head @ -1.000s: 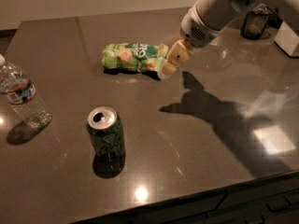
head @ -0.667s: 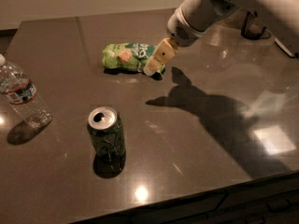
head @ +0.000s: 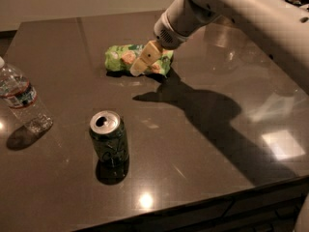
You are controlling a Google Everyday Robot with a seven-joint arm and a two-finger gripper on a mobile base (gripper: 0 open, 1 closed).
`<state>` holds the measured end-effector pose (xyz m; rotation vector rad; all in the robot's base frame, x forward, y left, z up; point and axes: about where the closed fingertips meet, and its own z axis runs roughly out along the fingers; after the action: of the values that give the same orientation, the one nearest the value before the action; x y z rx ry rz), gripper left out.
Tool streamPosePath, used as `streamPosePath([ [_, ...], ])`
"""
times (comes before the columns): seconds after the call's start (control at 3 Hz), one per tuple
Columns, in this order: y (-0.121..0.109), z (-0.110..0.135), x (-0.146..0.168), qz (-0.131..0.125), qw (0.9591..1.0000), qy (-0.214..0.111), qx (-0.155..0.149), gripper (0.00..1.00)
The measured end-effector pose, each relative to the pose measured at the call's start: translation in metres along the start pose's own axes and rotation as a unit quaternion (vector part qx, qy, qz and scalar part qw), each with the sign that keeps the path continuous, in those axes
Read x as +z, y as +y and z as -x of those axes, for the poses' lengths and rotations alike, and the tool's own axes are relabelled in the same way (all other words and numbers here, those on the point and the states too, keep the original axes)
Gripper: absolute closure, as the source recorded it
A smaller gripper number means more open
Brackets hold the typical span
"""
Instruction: Move green rice chip bag near green can
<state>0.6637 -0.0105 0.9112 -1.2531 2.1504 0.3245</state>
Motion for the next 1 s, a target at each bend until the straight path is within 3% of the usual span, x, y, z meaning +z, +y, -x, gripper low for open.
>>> streamPosePath([
  [0.67,-0.012,0.004,0.040,-0.002,0.9998,0.017,-0.004,0.00],
  [1.0,-0.017,0.003,0.052,0.004,0.9995,0.030,-0.009,0.19],
])
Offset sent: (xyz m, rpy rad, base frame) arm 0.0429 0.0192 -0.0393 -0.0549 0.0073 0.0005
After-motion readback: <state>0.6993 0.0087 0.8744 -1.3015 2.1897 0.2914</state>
